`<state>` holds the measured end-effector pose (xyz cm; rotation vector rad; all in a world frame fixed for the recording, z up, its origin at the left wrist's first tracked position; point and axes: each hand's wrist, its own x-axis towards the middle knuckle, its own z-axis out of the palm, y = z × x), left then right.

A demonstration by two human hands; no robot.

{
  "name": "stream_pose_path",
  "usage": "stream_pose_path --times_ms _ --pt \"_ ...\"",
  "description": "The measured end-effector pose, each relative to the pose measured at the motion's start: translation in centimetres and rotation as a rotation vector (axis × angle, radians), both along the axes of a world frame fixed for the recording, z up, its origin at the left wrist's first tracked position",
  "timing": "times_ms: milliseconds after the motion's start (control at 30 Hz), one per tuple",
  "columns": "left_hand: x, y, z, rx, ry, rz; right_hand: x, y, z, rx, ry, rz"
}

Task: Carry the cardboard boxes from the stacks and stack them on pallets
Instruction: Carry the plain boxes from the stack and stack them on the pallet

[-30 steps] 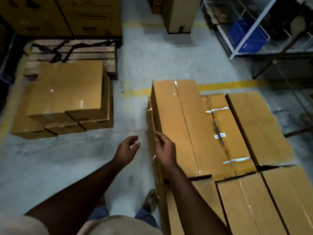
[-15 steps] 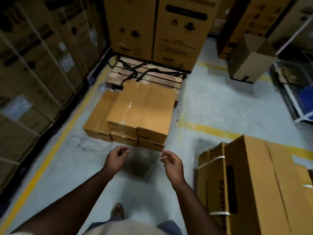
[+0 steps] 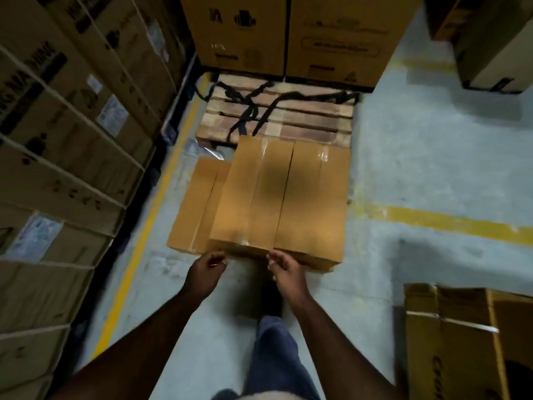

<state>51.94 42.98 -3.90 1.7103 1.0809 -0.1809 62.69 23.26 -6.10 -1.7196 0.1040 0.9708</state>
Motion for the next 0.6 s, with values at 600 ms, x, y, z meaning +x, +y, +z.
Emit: stream_pose_path --times_ms 600 --pt "14.9 14.2 -26.3 -0.016 0.369 -0.265 9.2 14.0 -22.1 -0.673 -0.171 0.231"
